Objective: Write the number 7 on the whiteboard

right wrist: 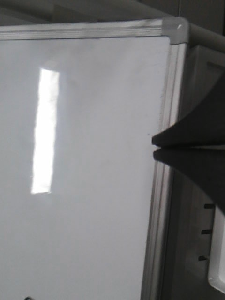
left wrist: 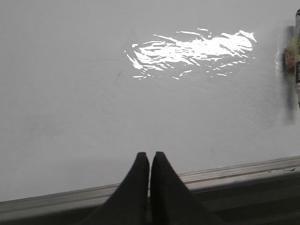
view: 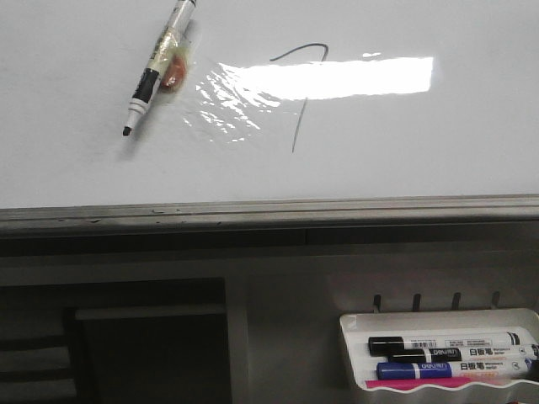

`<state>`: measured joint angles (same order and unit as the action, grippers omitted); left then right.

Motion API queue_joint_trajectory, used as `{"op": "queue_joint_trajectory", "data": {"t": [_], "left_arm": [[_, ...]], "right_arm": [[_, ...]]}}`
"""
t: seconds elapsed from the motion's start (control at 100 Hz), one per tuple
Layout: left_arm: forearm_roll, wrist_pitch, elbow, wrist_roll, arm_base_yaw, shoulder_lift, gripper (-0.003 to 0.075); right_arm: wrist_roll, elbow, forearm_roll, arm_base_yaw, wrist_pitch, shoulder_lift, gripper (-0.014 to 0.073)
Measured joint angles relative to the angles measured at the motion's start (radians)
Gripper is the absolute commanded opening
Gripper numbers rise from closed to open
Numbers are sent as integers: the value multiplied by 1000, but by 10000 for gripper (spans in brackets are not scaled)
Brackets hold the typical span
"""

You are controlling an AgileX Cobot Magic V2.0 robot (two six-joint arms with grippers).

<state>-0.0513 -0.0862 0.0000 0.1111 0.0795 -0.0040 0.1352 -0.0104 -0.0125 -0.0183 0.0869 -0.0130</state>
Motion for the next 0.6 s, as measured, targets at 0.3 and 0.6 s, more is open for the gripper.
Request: {"op": "queue_joint_trajectory", "data": {"t": [0.3, 0.6], "left_arm": [[0, -2, 0, 0, 0, 0, -20], [0, -2, 0, 0, 0, 0, -20]], "right_arm": [[-2, 0, -14, -14, -2, 0, -64], [-2, 0, -14, -14, -2, 0, -64]]}}
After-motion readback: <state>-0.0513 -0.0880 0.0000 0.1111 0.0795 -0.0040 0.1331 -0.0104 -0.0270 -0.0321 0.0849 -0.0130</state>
